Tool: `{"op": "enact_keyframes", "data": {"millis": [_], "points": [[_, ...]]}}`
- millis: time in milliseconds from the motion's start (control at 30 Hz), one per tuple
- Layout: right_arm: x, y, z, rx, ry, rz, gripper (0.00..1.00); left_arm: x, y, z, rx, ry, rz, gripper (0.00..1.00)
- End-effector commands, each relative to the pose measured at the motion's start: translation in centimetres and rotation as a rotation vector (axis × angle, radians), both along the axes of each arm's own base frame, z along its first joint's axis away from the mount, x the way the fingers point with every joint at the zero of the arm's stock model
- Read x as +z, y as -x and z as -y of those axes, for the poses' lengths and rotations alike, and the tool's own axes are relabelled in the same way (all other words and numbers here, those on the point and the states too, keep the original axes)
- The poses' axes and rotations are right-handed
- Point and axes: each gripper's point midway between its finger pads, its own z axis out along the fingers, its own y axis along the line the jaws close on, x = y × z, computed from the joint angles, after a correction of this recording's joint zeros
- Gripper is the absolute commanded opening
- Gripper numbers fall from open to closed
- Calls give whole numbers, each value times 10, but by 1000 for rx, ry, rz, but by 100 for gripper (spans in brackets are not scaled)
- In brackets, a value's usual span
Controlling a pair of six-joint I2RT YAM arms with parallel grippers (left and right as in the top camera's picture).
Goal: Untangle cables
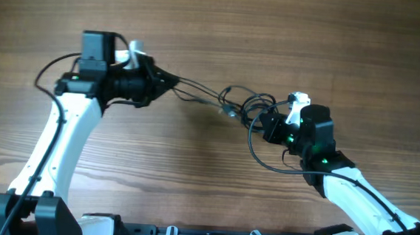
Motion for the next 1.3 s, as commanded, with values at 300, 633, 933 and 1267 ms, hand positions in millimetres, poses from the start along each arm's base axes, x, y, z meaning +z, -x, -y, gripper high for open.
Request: {"op": "enact_keyframes", "data": {"millis": [300,633,933,1267], "points": [[8,-6,-3,97,46,128,5,-14,2,-2,-9,-112,-2,100],[15,4,-20,204,-20,139,5,-64,37,136,-85,-110,-231,100],[-12,2,25,18,10,-18,5,-50,30,126,-253,15,-155,4],[14,2,18,93,-88,50,5,4,12,18,-48,-258,119,17]]}}
